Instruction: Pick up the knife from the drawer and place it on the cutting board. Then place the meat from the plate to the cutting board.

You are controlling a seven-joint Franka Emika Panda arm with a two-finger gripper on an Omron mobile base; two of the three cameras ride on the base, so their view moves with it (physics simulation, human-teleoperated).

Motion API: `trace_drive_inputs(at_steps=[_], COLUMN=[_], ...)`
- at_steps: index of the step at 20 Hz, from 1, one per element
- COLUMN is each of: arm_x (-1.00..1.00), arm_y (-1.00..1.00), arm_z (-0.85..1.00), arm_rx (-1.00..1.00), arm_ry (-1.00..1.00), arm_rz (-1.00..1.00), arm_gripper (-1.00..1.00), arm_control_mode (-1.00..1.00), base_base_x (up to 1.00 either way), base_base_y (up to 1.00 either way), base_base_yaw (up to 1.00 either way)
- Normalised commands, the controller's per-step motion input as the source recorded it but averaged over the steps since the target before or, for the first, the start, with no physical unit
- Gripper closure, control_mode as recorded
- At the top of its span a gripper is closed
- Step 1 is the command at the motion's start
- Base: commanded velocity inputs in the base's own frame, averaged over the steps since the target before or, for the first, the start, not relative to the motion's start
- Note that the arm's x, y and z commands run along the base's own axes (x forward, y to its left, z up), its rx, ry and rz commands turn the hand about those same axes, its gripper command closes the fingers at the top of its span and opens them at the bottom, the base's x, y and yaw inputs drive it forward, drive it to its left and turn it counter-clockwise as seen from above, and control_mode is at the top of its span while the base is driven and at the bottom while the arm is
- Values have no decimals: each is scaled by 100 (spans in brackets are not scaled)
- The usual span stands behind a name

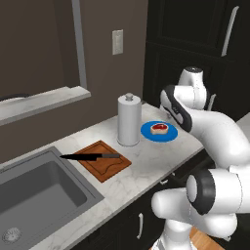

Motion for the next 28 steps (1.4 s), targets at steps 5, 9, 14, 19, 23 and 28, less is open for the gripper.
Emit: trace_drive_inputs(at_steps=[5, 9, 14, 19, 23, 28], arm_x=[17, 18, 21, 22, 26, 31], arm_y=[0, 0, -3, -5, -1, 0], arm_z=[-27, -21, -15, -13, -14, -17], arm_rx=[0, 0, 0, 0, 0, 0], arm_ry=[0, 0, 0, 0, 0, 0], arm_rz=[-15, -7, 0, 0, 0, 0], arm_gripper=[-100, -100, -100, -100, -100, -100], arm_control_mode=[-100, -100, -100, -100, -100, -100], base_base_x=[0, 0, 0, 0, 0, 0], base_base_y=[0, 0, 0, 0, 0, 0], base_base_yaw=[0, 0, 0, 0, 0, 0])
